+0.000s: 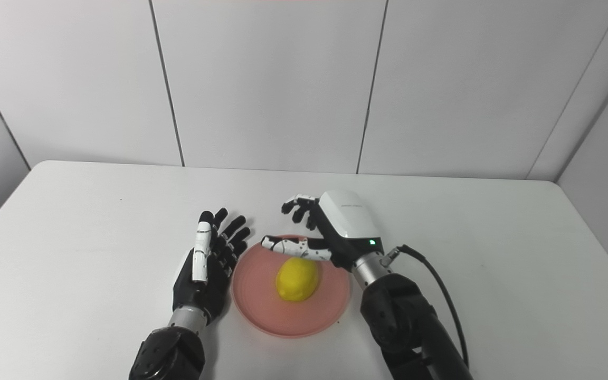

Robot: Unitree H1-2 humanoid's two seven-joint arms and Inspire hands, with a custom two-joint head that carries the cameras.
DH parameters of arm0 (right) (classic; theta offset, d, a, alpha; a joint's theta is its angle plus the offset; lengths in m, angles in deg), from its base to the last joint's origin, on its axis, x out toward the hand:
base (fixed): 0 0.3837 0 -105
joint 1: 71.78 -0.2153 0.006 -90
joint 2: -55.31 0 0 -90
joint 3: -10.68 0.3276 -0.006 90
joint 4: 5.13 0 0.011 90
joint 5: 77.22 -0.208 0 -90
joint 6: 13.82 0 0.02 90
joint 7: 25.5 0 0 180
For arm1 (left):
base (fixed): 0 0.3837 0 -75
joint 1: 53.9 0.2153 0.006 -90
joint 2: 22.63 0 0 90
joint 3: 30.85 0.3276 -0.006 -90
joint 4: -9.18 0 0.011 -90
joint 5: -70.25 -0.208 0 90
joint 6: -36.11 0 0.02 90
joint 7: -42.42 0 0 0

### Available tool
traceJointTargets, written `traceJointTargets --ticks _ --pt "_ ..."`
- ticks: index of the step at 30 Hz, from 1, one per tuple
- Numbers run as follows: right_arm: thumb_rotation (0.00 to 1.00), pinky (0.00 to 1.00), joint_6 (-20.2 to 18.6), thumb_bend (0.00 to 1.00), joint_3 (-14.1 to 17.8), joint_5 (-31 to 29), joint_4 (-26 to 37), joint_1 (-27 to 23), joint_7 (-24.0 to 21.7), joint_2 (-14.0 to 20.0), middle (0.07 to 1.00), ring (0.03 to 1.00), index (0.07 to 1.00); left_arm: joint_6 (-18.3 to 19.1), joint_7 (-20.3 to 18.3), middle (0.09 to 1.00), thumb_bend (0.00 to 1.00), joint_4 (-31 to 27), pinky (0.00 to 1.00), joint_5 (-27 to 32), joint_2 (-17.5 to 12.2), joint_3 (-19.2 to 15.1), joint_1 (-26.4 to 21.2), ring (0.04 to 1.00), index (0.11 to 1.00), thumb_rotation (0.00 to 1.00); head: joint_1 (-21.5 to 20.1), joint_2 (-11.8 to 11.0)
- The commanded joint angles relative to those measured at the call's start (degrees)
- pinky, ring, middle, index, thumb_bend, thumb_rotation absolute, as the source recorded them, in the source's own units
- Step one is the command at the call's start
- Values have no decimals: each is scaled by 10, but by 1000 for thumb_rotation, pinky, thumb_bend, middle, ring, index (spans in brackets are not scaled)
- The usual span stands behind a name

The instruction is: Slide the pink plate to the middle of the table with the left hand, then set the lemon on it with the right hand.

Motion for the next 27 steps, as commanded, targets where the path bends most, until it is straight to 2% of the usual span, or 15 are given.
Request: traceJointTargets --ticks 1,4,7,11,13,16,20,22,27 --pt "1000 443 -18 776 22 -36 1 -11 6 -7 598 526 643 -10 9 874 867 24 994 -14 19 -4 4 887 964 999 0 0" --pt "1000 547 -26 789 51 -79 -9 -2 17 -21 677 641 688 -24 9 867 911 31 982 -19 16 -8 -6 889 959 1000 0 -1" --pt "988 625 -20 771 93 -142 -15 21 43 -49 706 696 702 -26 5 872 895 39 959 -26 7 -11 -21 894 963 1000 1 0" --pt "1000 764 -32 719 136 -209 -20 46 56 -73 788 790 777 -39 -3 895 846 58 995 -43 -13 -16 -44 910 969 1000 -5 2" --pt "1000 795 -47 732 162 -254 -26 52 59 -87 819 817 806 -50 -4 897 830 72 999 -53 -22 -19 -56 912 979 1000 -5 2" --pt "1000 905 -76 761 194 -315 -33 54 58 -104 890 907 867 -67 1 874 852 96 981 -77 -35 -20 -69 883 968 1000 -5 2" --pt "1000 917 -84 717 230 -378 -53 55 75 -124 914 944 901 -80 -5 874 872 128 970 -94 -54 -23 -86 877 966 1000 -7 3" --pt "1000 913 -86 707 241 -398 -63 55 86 -131 919 943 916 -74 -11 891 859 136 972 -94 -62 -24 -91 890 973 1000 -6 4" --pt "1000 939 -79 736 258 -436 -80 57 116 -147 929 943 931 -18 -35 959 828 126 1000 -49 -65 -49 -103 970 998 1000 -8 6"
